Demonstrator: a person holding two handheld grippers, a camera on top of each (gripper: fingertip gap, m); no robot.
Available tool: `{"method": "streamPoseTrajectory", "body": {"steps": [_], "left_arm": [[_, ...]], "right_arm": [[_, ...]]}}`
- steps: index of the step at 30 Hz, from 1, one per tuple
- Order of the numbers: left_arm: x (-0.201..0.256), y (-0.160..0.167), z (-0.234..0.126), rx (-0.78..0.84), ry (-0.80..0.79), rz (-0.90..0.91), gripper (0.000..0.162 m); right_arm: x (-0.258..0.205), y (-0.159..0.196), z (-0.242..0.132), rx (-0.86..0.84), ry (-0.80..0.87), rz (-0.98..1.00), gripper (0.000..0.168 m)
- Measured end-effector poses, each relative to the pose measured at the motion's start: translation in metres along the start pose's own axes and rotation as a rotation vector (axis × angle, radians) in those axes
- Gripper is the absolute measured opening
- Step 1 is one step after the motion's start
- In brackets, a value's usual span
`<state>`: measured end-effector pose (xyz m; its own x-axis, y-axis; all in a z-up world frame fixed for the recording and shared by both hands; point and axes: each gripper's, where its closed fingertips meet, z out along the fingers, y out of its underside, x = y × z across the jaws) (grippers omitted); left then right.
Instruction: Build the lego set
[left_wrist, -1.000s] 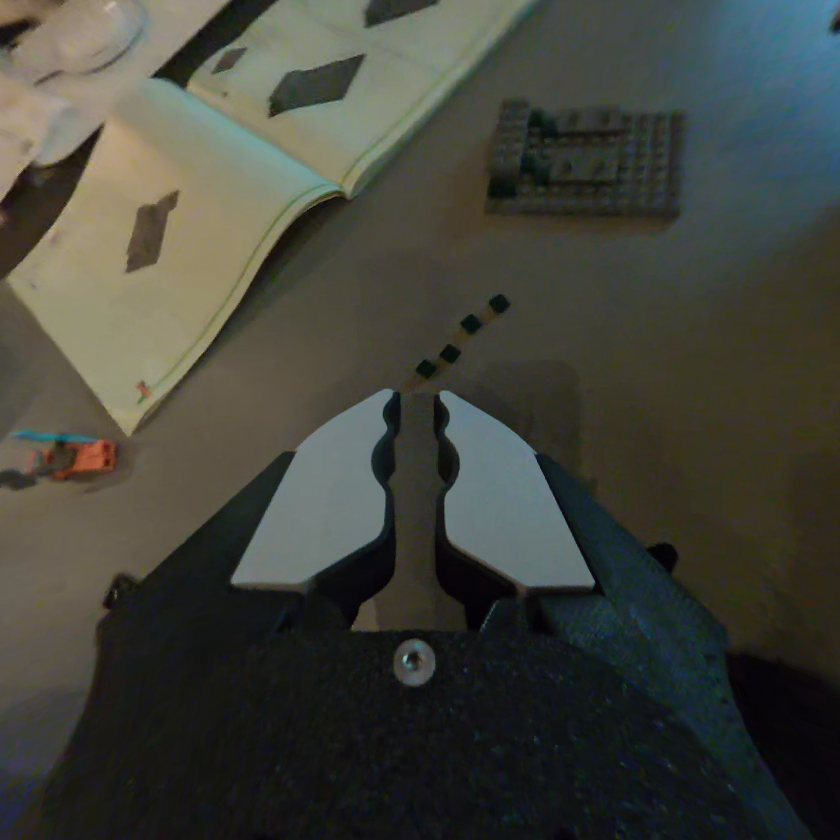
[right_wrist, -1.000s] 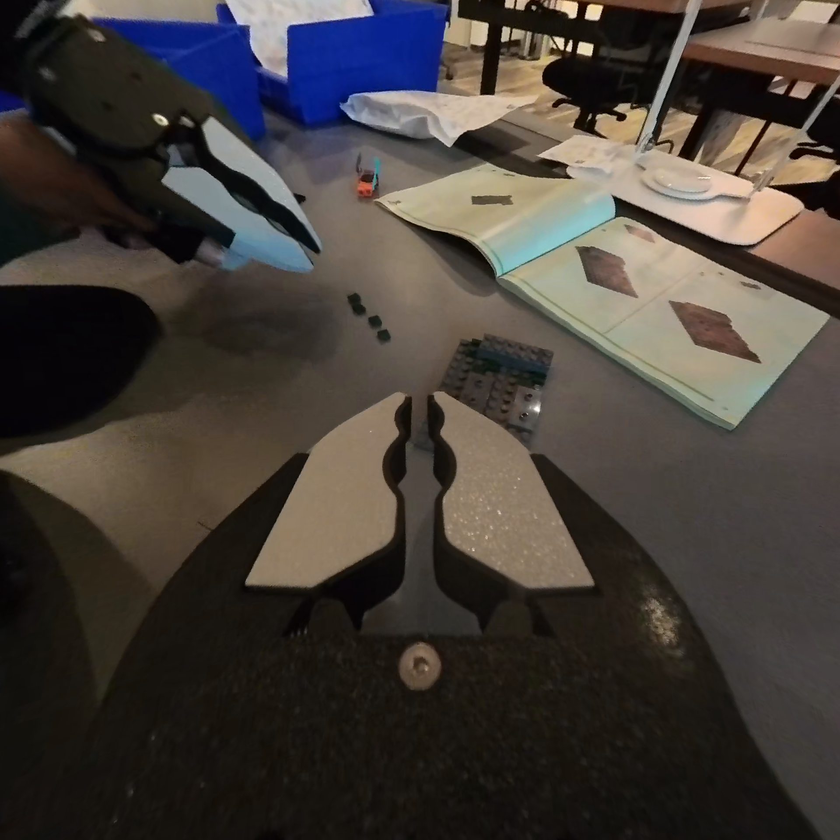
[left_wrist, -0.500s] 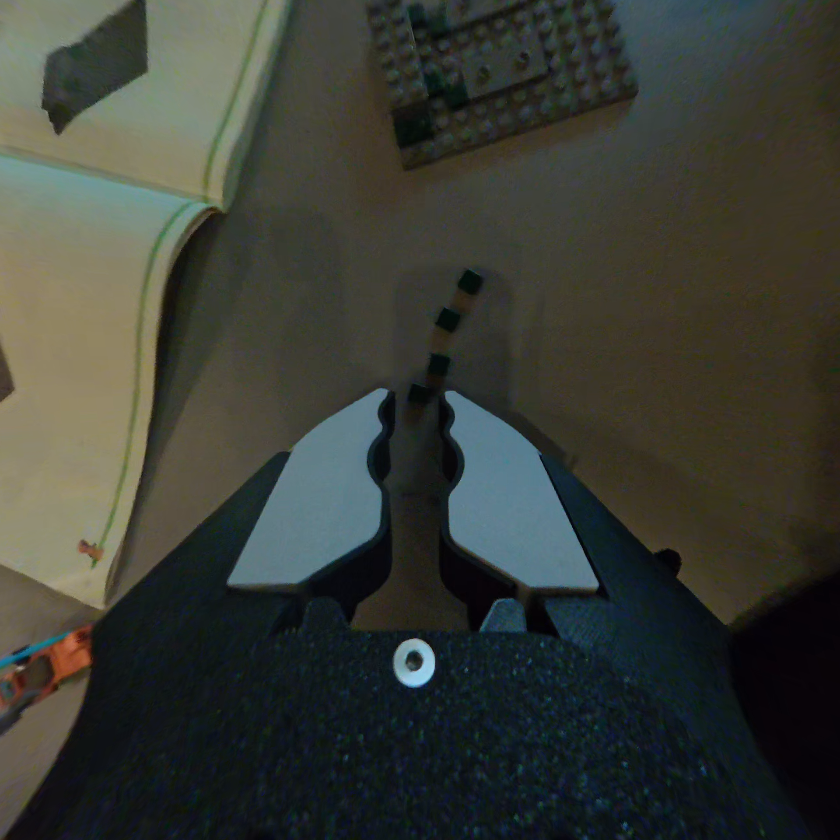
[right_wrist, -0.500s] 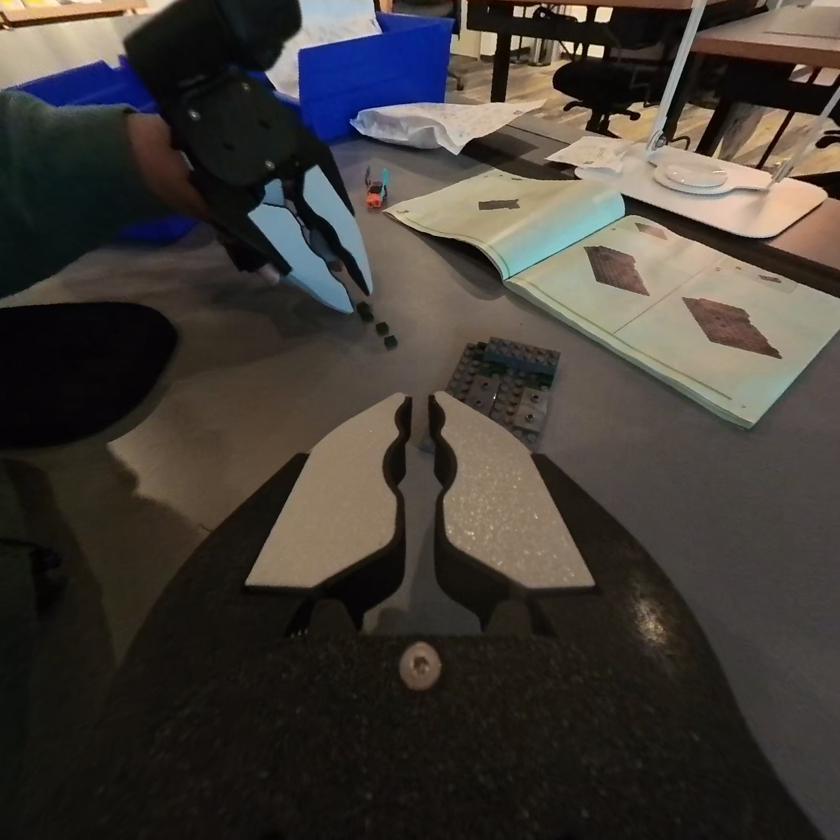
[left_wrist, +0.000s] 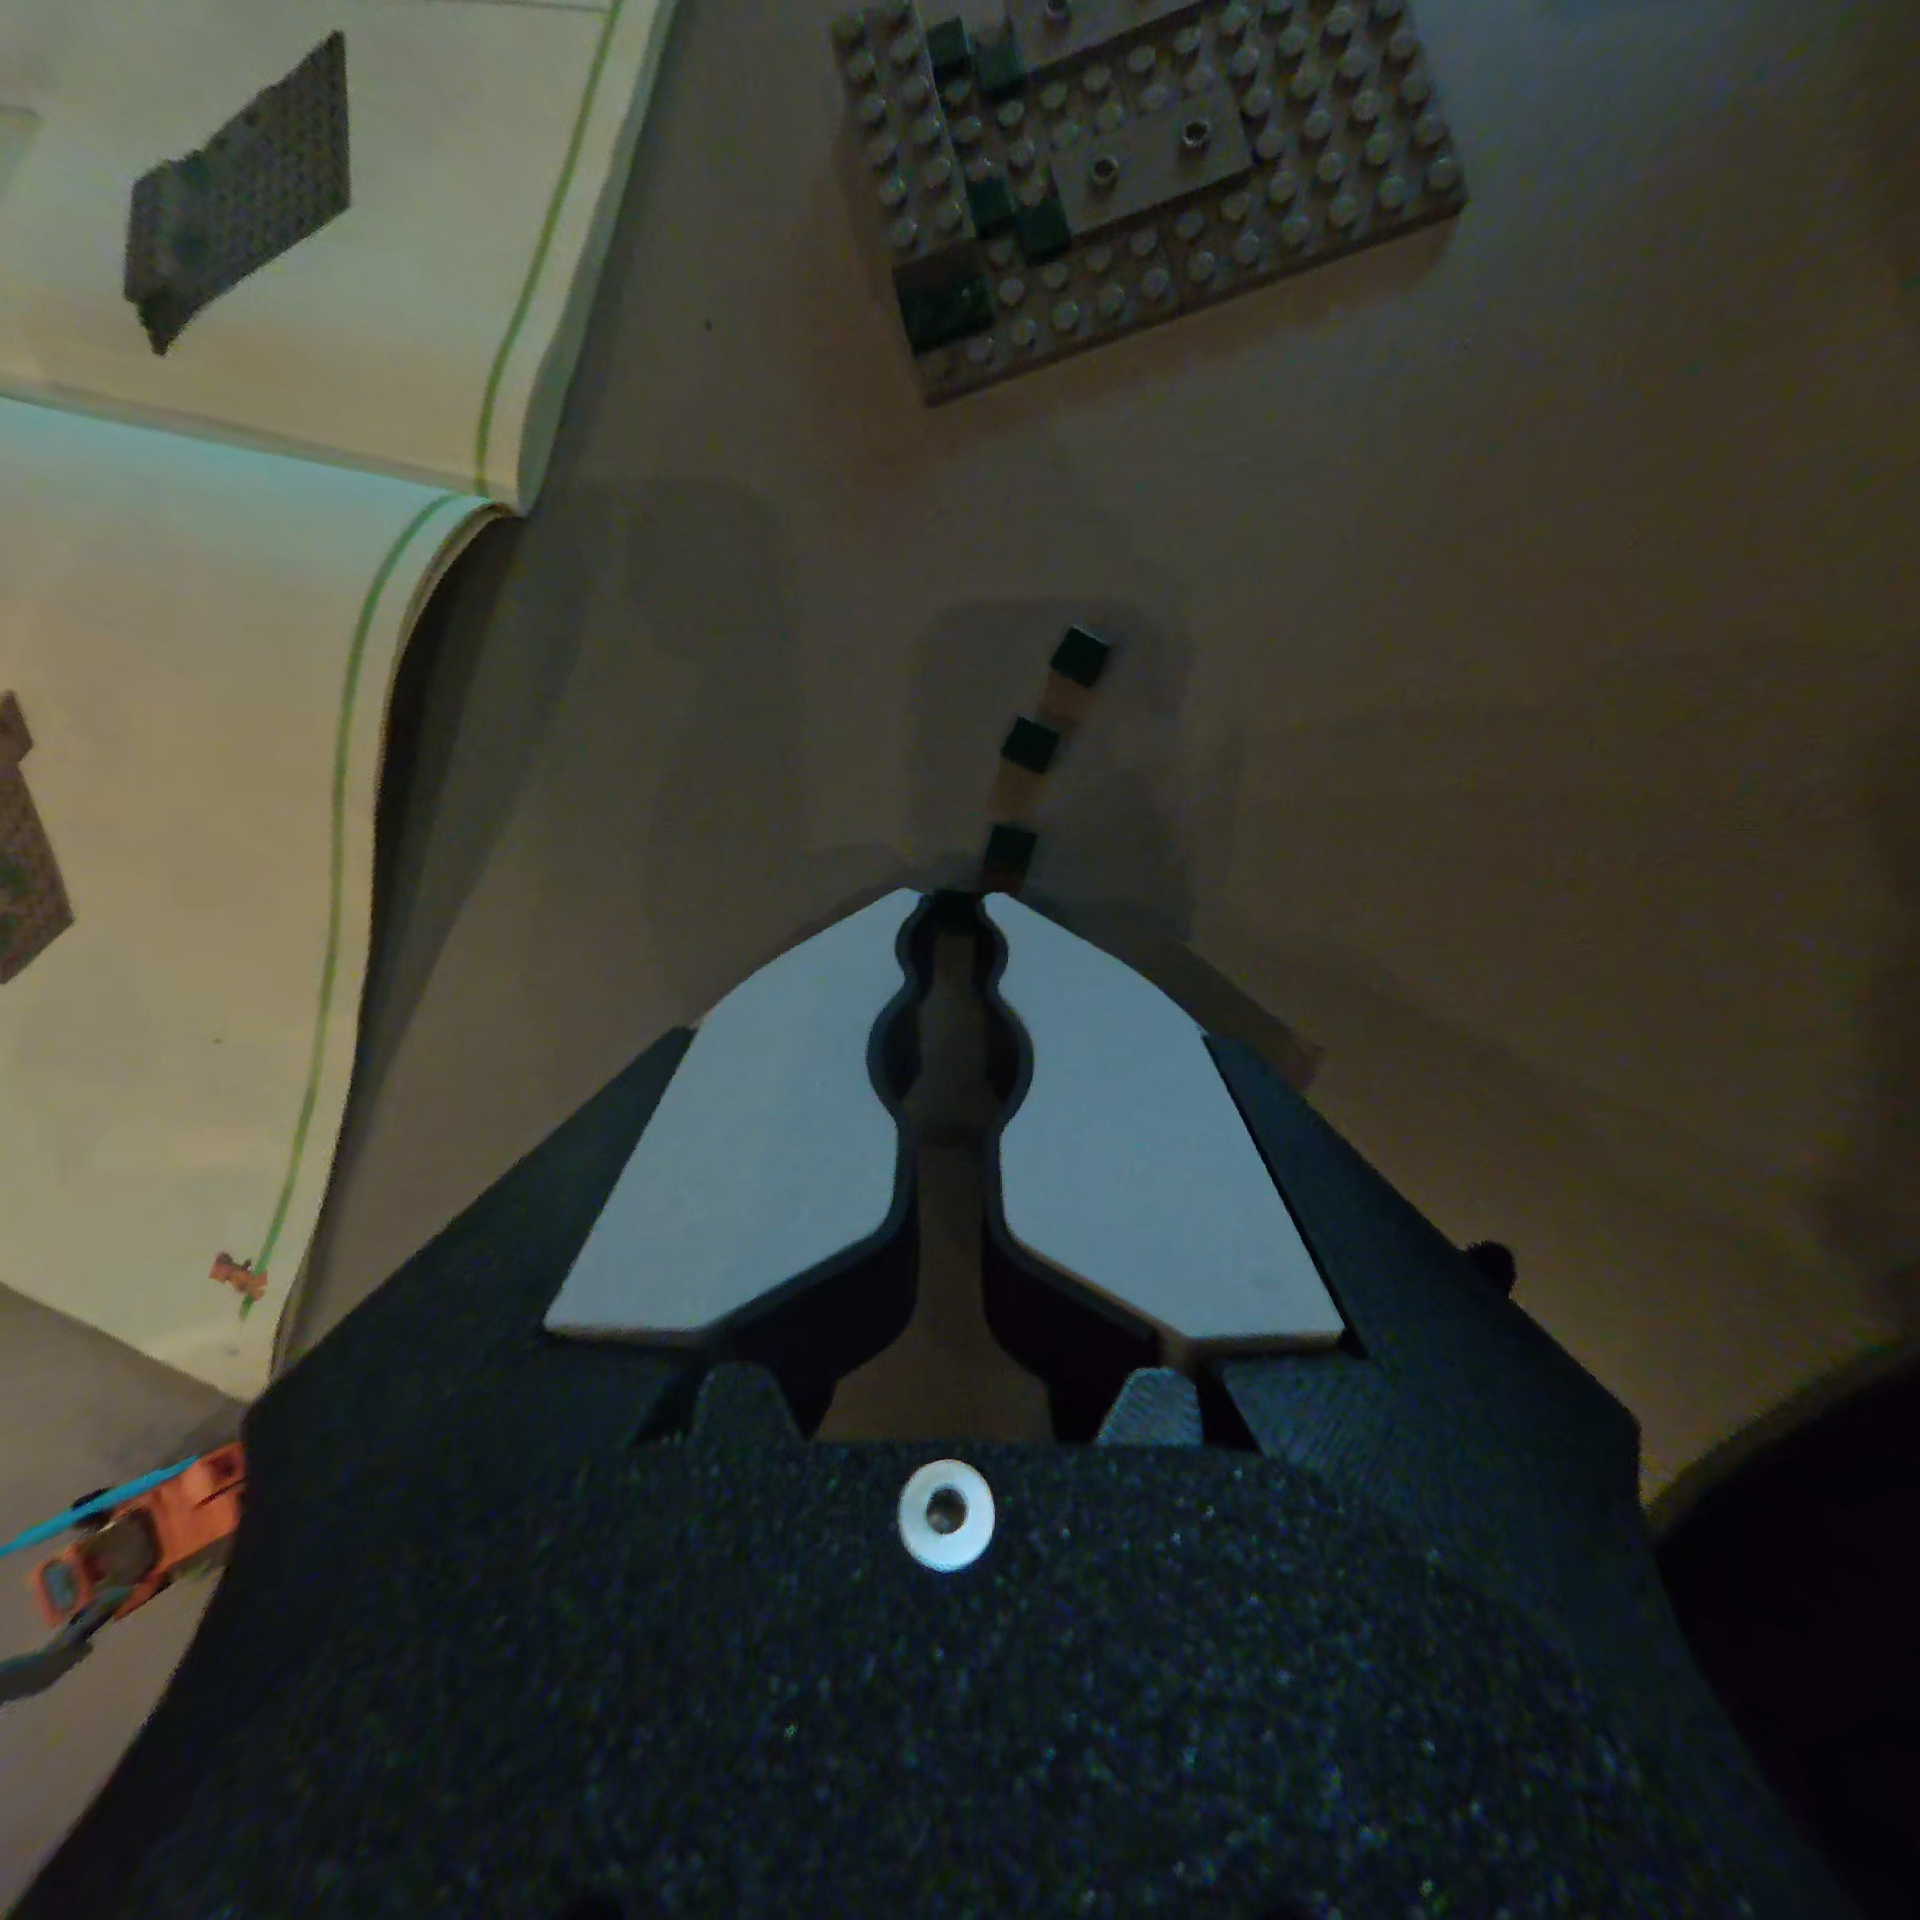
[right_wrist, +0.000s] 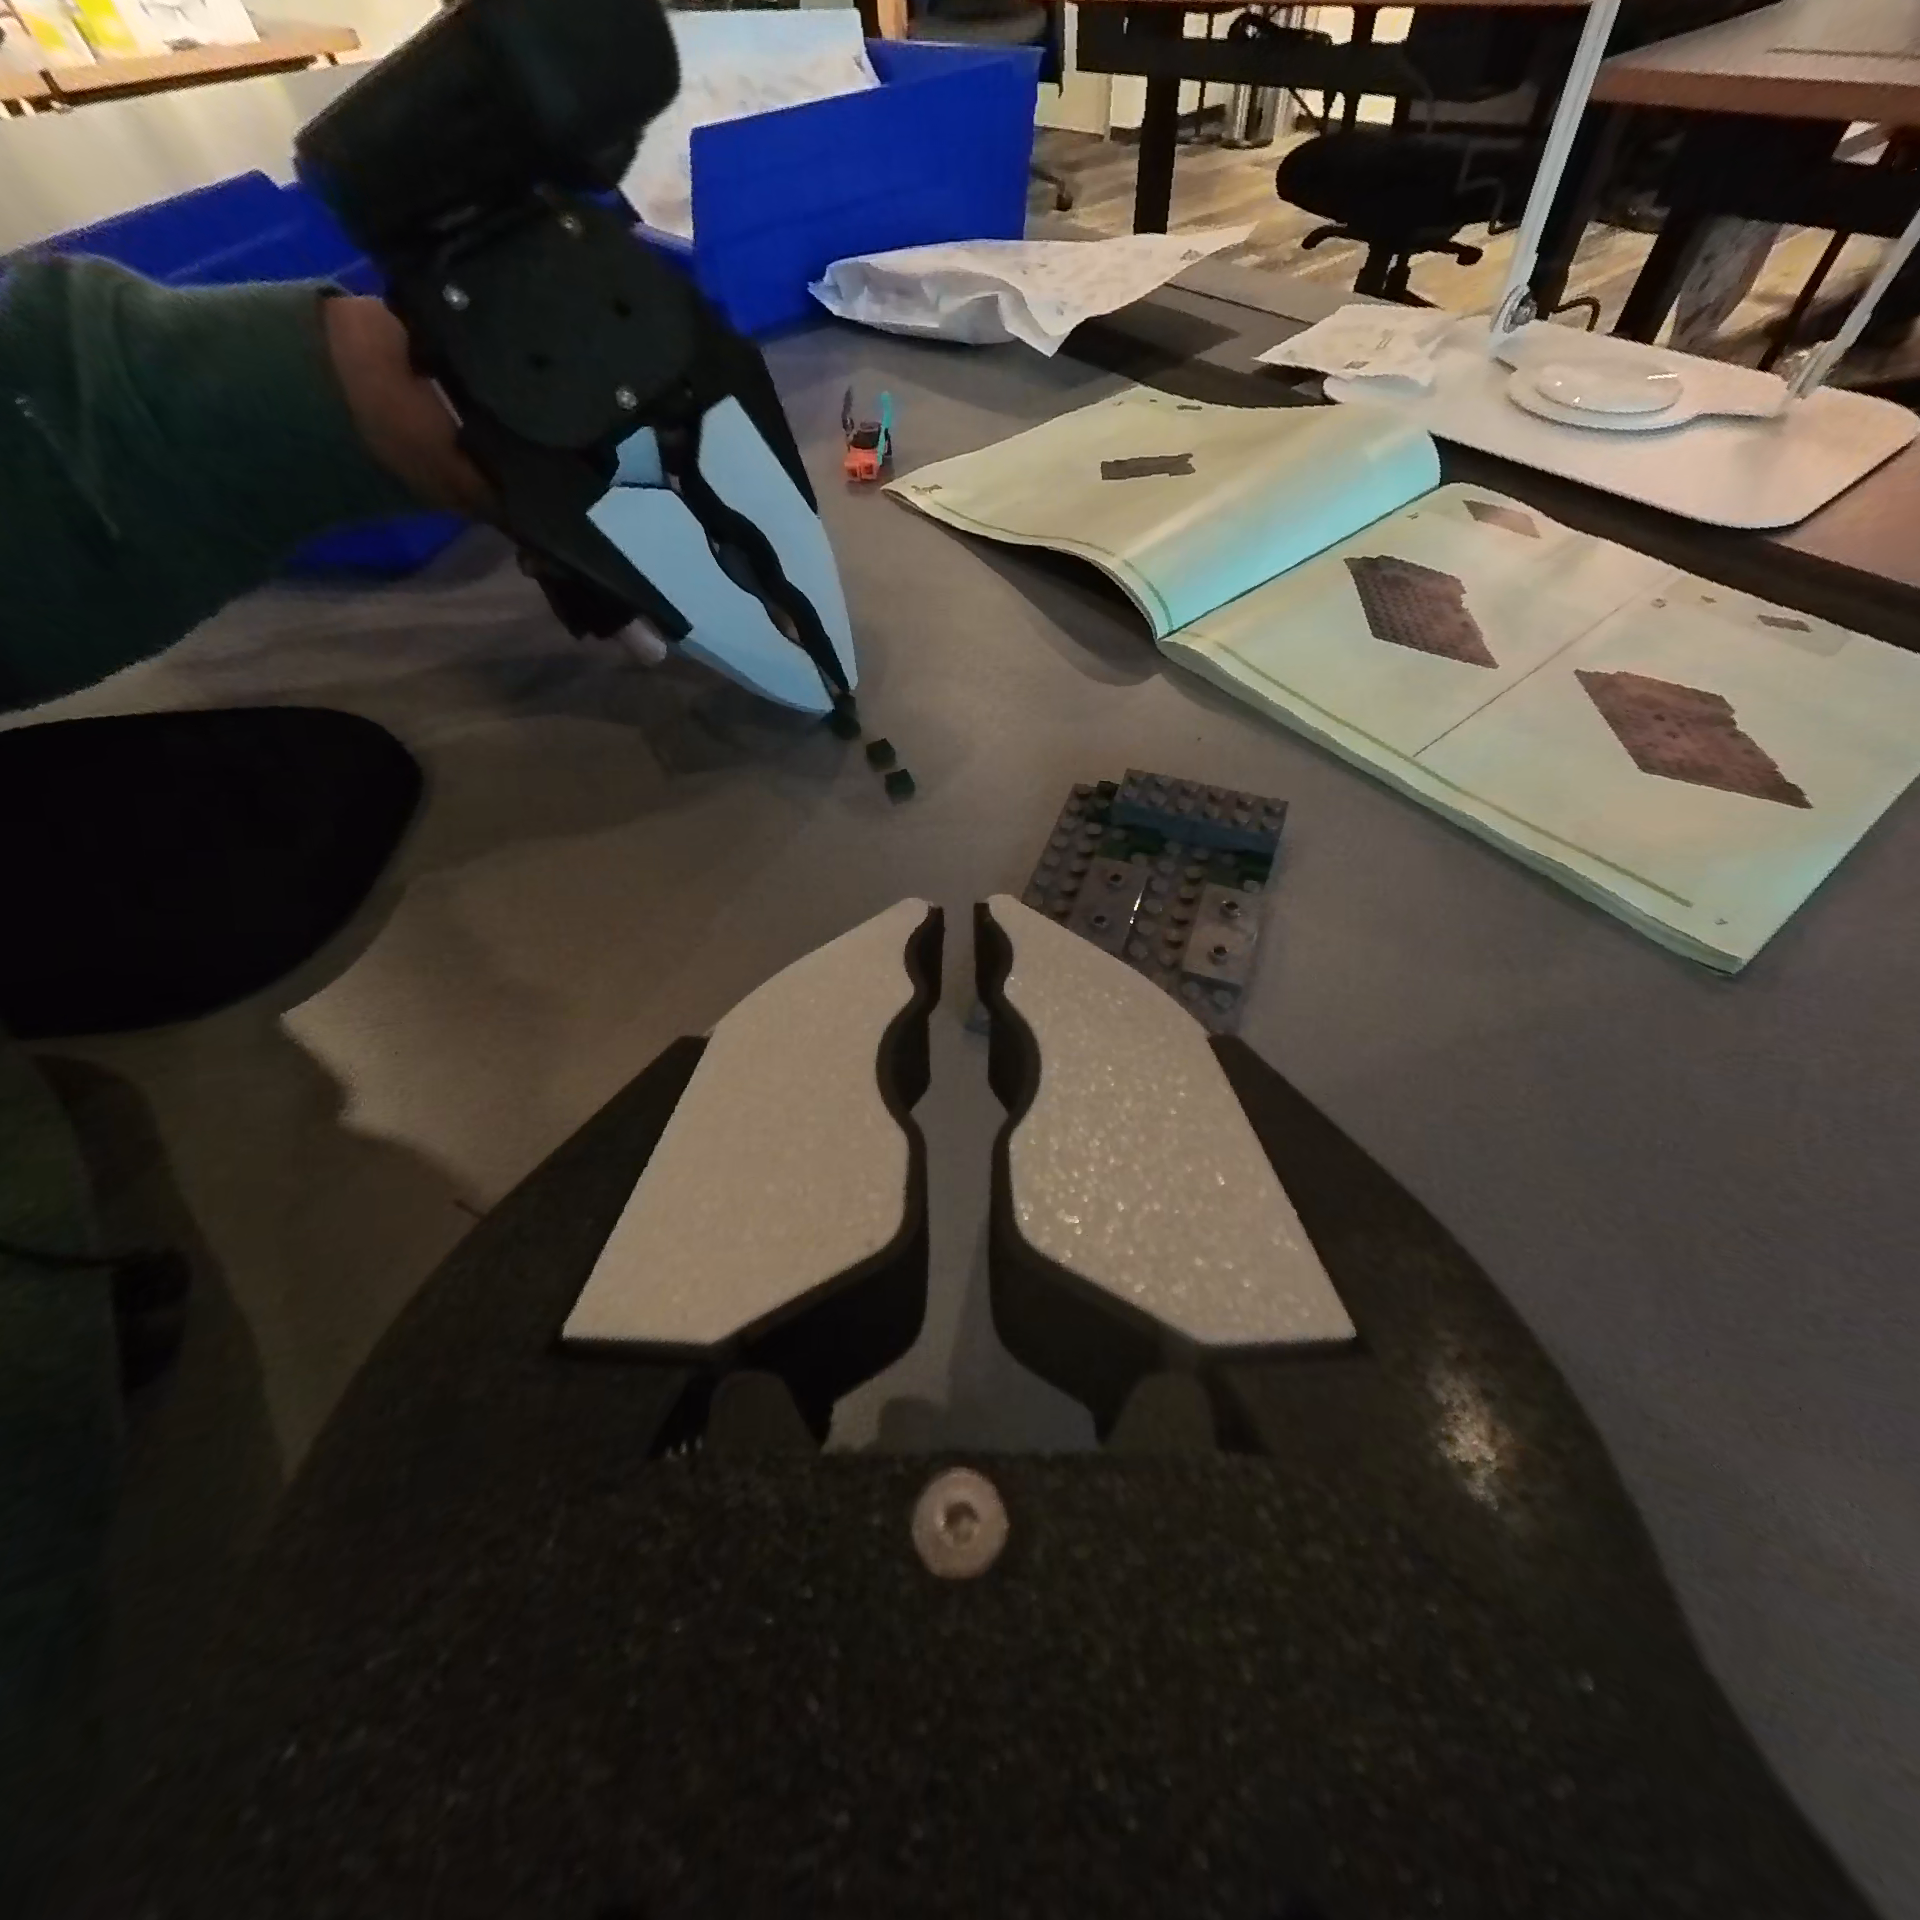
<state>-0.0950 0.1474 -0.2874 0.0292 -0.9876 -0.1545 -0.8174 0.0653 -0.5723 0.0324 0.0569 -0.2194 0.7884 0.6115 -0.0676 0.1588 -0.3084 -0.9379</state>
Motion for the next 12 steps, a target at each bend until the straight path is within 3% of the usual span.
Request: {"method": "streamPoseTrajectory", "body": {"steps": [1,12], "left_arm": [[-0.0001,-0.002,-0.0015,0.015,-0.007,-0.002,0.0],[-0.0037,-0.0016,-0.0082,0.025,-0.062,-0.023,0.0]], "right_arm": [[0.0002,0.0,0.0001,0.0,0.001,0.001,0.005],[0.0008,0.0008,0.0007,-0.004,-0.001,0.008,0.005]]}}
